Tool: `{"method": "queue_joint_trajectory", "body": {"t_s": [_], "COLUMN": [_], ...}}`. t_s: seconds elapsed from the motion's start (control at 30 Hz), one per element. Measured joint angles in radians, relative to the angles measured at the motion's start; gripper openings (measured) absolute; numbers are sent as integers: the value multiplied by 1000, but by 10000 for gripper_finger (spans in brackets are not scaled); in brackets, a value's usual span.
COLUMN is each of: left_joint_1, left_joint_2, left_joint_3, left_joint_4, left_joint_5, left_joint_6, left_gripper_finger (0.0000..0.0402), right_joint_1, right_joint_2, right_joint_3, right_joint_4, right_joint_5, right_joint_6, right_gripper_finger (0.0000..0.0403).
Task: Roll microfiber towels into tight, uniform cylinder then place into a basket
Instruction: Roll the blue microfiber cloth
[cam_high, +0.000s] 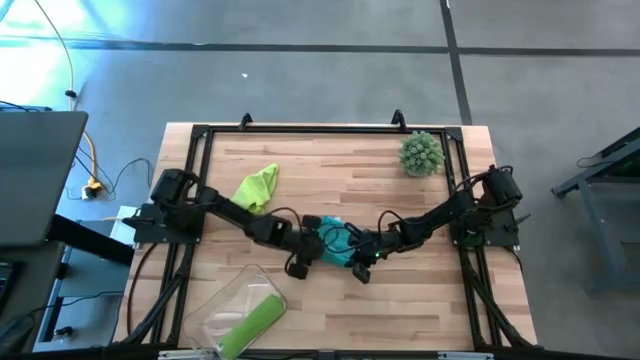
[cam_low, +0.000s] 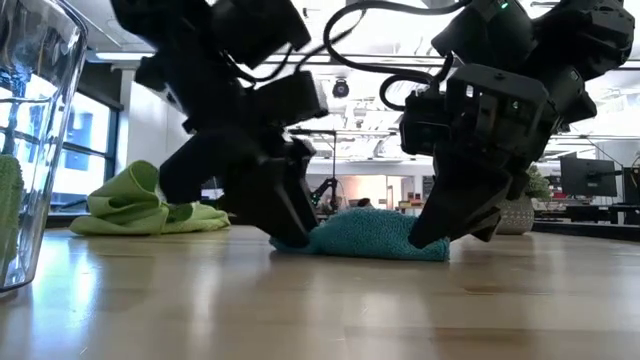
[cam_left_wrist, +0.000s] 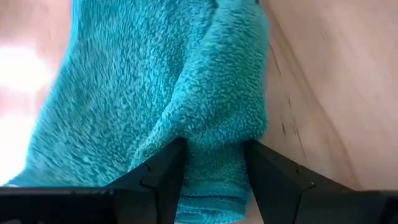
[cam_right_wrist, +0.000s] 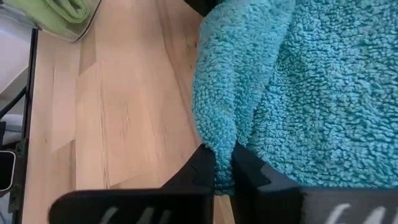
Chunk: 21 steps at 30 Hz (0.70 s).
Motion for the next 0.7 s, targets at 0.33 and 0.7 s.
{"method": "queue_joint_trajectory", "body": {"t_s": [0.33, 0.7], "left_joint_1": [71, 88], "left_joint_2": [5, 12], "left_joint_3": [5, -4], "left_joint_4": [-40, -18], "left_joint_5": [234, 498], "left_joint_6": [-297, -534], "left_gripper_finger": [112, 24], "right_joint_1": [0, 158], "right_joint_2": [-183, -357], "right_joint_3": [-4, -3], "right_joint_4": [-124, -198], "right_joint_5": [-1, 110], "right_joint_6": [-173, -607], "right_gripper_finger": [43, 103]}}
